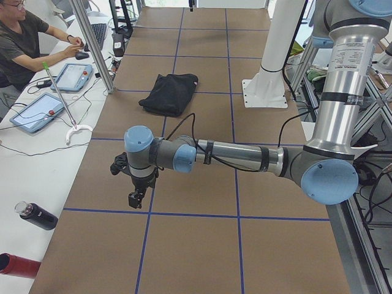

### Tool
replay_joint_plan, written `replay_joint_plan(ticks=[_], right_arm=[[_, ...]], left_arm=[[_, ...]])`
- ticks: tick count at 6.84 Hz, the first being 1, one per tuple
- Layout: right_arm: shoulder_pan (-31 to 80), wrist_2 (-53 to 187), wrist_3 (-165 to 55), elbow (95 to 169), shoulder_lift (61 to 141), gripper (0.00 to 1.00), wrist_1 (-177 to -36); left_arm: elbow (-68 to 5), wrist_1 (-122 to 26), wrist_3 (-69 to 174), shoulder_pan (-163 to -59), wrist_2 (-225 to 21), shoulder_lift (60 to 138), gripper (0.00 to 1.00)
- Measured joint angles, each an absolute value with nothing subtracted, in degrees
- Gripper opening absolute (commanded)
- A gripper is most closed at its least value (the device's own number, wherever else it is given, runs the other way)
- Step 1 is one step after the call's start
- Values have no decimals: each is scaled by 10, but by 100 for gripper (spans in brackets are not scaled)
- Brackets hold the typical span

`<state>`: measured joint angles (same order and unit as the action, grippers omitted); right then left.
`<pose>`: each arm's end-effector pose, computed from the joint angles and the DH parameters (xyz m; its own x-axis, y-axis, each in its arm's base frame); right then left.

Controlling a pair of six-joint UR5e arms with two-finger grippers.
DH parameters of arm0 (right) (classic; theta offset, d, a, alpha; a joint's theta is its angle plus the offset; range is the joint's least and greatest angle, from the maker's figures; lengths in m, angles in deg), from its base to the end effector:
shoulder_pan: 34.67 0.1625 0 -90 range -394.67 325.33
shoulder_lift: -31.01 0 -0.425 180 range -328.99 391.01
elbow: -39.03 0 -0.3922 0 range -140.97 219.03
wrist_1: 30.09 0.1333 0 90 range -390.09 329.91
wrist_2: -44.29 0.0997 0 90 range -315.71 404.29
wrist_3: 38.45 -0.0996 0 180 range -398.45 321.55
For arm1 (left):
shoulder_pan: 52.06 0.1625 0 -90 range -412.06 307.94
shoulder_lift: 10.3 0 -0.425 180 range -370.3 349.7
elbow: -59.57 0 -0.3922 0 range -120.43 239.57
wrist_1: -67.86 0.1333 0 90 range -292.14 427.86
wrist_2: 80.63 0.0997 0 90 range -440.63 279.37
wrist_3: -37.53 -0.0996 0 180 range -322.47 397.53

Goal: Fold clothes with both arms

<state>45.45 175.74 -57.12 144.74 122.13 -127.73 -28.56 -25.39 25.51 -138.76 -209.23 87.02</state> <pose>-0.0159 -0.4837 0.5507 0.7411 0.1165 0.6613 -0.0706 0.9929 -0.0957 -0.0391 -0.5581 0.6086 0.7460 0.3417 -0.5717 -0.2170 0.9362 0.2764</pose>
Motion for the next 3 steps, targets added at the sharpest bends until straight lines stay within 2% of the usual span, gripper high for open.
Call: replay_joint_plan(ticks=[3], right_arm=[[484,1803,-515,1434,1254,100,-1278]], left_arm=[[-287,-212,251,-1391,-2117,861,100]])
